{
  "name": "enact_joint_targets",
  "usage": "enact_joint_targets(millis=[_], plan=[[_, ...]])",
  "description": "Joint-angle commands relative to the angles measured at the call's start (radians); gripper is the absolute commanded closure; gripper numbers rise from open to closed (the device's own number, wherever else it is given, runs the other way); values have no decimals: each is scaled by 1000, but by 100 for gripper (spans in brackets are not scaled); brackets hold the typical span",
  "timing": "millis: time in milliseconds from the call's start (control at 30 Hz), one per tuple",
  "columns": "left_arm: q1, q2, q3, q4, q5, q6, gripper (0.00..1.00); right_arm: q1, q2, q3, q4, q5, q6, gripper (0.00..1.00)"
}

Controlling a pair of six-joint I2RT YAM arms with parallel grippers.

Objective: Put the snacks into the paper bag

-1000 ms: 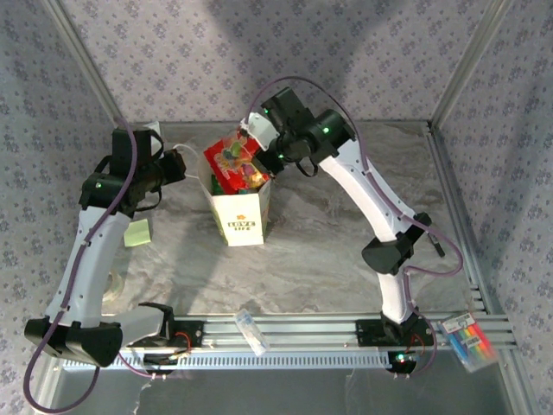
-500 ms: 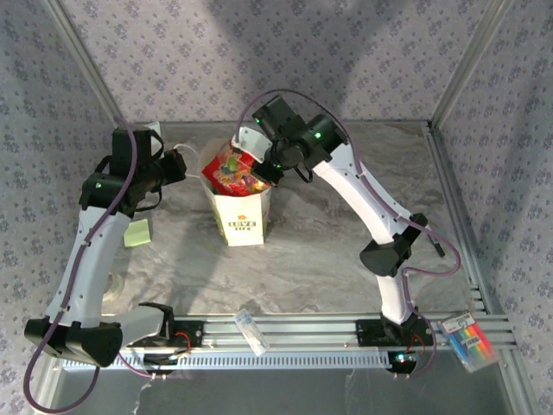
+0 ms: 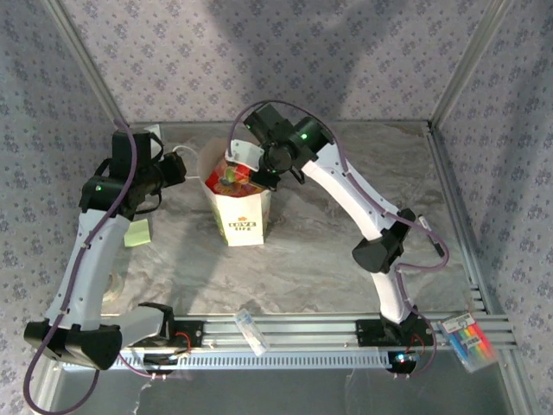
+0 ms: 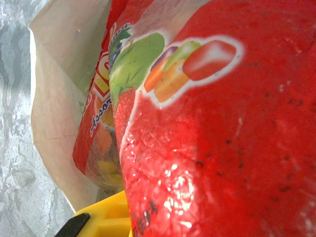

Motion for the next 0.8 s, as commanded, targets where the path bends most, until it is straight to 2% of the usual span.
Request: enact_joint_targets(millis=[0,167,533,767], plan=[[7,-23,4,6,21,11,90,20,15,42,-28,-26,-54,99],[7,-25,-1,8,22,10,90,34,11,1,-33,-21,-72,98],[7,-28,-8,16,48,-1,90,50,-13,45,-9,37,-76,98],[7,-39,10,-7,69,8,90,63,-7,70,-47,32,-158,96]])
